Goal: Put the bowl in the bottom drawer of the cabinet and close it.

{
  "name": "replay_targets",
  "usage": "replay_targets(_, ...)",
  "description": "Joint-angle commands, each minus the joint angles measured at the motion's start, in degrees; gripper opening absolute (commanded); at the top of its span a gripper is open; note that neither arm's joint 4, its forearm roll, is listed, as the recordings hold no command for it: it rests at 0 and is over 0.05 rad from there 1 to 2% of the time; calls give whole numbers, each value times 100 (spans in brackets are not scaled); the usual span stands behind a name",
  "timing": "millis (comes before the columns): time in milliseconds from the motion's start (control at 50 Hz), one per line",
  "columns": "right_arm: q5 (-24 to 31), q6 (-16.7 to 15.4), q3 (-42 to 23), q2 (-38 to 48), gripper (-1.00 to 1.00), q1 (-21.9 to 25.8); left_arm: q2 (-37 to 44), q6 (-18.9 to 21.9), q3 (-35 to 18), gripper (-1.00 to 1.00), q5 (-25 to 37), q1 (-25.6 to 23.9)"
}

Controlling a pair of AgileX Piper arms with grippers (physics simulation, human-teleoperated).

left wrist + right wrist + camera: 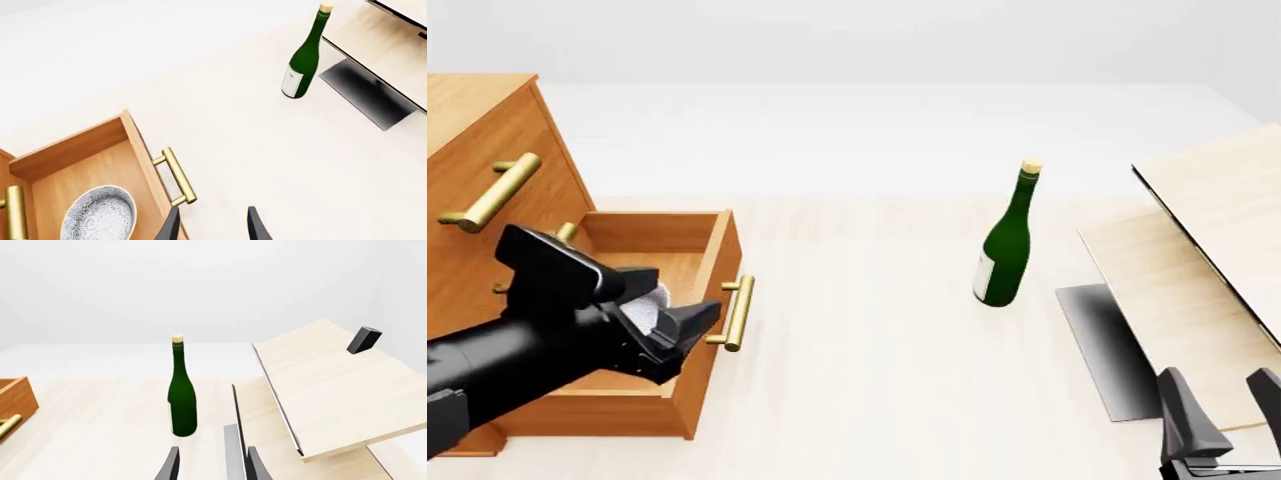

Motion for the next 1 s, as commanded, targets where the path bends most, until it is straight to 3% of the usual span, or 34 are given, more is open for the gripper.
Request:
replay_targets(20,5,-2,1,-6,100,1,231,-310,46,100,20,-494)
replay_targets(280,5,-3,1,-5,100,1,446,-650,33,100,-72,-988)
replay_targets(620,5,-1,1,-5,100,0,907,-1644,405,100,-549,-1717)
replay_targets(1000,5,-4,1,-4,100,1,1230,-2447,963,100,-1140,-1718)
